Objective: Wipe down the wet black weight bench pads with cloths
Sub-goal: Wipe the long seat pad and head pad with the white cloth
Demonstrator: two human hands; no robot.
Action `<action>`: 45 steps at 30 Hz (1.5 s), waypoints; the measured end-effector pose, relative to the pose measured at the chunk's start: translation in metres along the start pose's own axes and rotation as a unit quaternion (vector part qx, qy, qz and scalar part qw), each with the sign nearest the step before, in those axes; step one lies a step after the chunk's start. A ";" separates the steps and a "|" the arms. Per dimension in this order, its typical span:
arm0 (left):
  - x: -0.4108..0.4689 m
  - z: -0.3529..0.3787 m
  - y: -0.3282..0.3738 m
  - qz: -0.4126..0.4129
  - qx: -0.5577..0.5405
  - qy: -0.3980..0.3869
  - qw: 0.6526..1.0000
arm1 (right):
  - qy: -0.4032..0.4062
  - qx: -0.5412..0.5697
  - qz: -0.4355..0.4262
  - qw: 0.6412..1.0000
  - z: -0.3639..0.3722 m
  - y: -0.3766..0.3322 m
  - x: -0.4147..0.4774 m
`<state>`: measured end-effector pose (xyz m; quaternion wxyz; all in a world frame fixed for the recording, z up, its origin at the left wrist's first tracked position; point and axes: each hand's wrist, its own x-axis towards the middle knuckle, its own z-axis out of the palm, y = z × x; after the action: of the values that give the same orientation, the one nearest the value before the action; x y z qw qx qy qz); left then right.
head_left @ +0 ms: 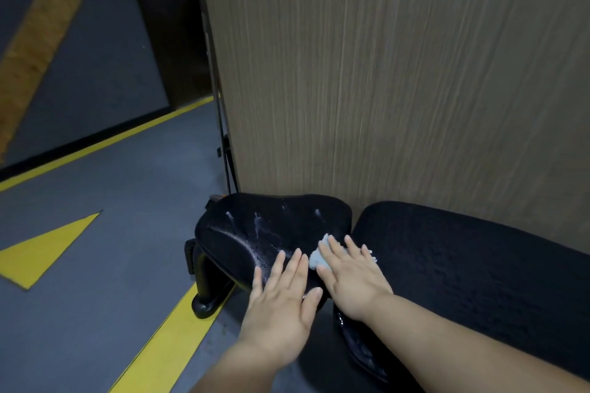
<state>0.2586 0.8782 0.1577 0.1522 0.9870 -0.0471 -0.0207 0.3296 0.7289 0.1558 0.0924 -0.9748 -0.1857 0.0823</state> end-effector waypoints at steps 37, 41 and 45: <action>0.092 0.011 -0.003 0.125 0.119 -0.045 0.984 | 0.030 -0.033 -0.005 0.999 -0.012 0.072 0.031; 0.113 0.007 0.003 0.108 0.138 -0.074 0.982 | 0.041 -0.020 0.026 0.999 -0.012 0.070 0.034; 0.132 0.004 0.008 0.098 0.143 -0.097 0.980 | 0.049 -0.012 0.049 0.997 -0.012 0.069 0.038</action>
<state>0.3892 0.8559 0.1531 0.0056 0.9825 -0.1604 -0.0948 0.3903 0.6780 0.1482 0.0857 -0.9867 -0.1335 0.0363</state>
